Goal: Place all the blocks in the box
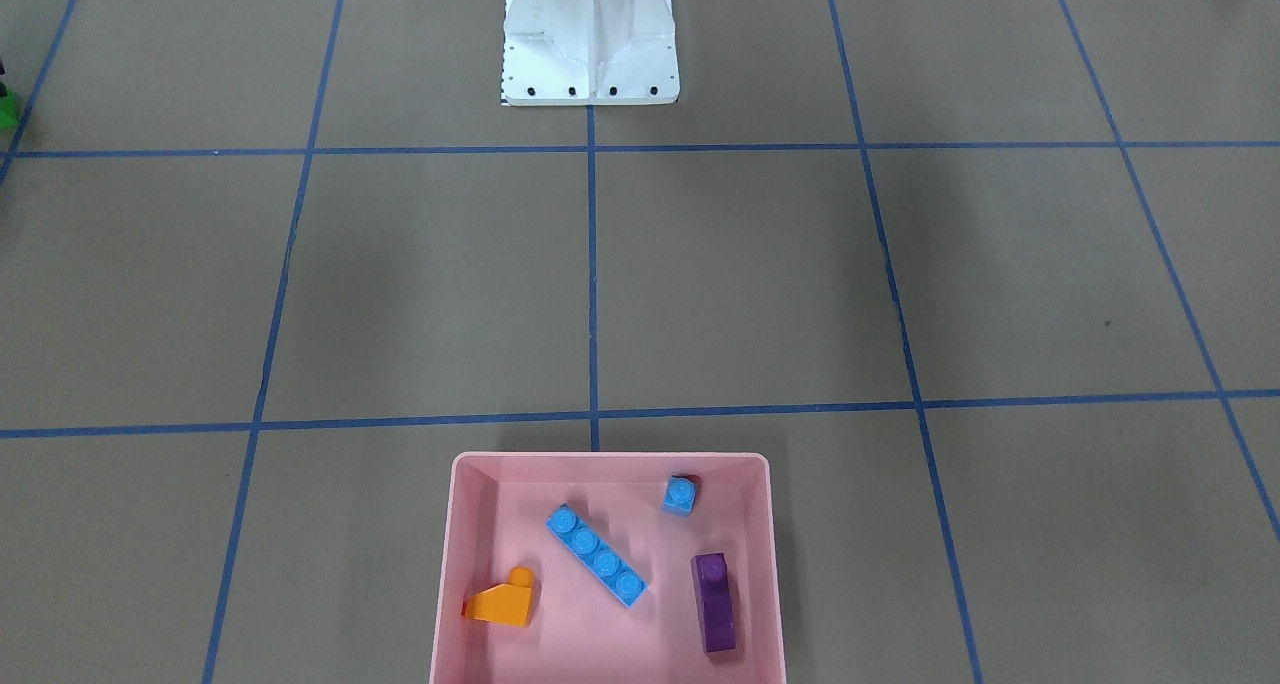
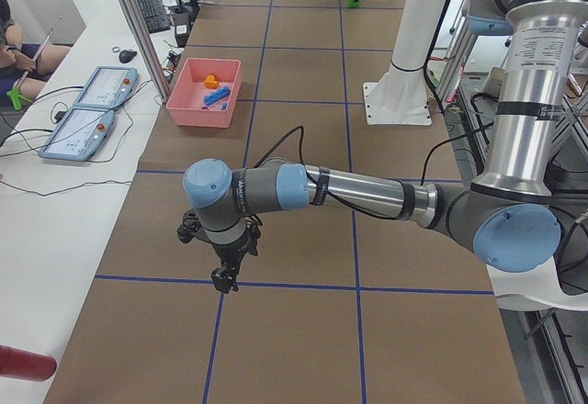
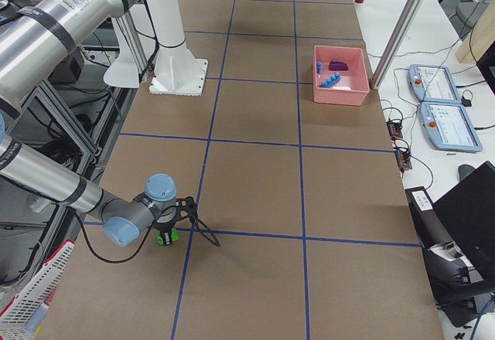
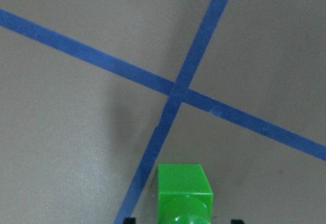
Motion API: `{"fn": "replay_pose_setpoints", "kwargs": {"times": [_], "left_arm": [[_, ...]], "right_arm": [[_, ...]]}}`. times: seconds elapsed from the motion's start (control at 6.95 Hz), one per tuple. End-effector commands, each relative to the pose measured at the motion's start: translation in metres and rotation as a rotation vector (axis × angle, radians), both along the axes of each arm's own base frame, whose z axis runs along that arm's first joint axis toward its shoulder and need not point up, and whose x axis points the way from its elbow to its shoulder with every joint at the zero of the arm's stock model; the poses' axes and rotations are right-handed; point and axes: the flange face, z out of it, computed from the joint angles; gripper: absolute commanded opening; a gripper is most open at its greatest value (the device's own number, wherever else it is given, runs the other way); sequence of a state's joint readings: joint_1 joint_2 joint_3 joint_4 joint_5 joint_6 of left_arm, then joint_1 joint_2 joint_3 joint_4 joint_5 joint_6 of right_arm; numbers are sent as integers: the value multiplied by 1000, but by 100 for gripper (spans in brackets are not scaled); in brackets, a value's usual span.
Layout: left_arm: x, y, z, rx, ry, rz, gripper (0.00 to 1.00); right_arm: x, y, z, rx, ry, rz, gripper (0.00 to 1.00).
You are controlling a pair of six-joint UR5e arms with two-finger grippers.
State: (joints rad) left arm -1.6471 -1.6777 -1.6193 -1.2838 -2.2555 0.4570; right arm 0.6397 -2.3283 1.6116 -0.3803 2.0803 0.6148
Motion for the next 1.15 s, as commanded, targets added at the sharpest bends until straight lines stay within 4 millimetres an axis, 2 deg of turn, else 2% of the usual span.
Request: {"fn": "replay_pose_setpoints", "kwargs": {"times": [0.0,0.14,0.29,0.58,0.72,0.86,1.01], "left_arm": [[1,-2,23,-2,71,-87,100],[5,11,39,-5,96,-143,100],[5,10,36,39,98,-180,100],[5,11,32,35,96,-187,100],[5,12,32,35,96,-187,100],[5,11,31,38,96,-187,100],[5,11,30,41,97,-187,100]], "right_arm": [[0,0,0,3,-3,-1,9],[0,0,0,3,-5,1,0],[4,2,-4,16,-31,3,0],[10,8,-28,-46,-162,23,0],[7,5,-44,-56,-207,26,0],[6,-8,-56,-35,-227,87,0],[-7,-38,-90,5,-269,146,0]]}}
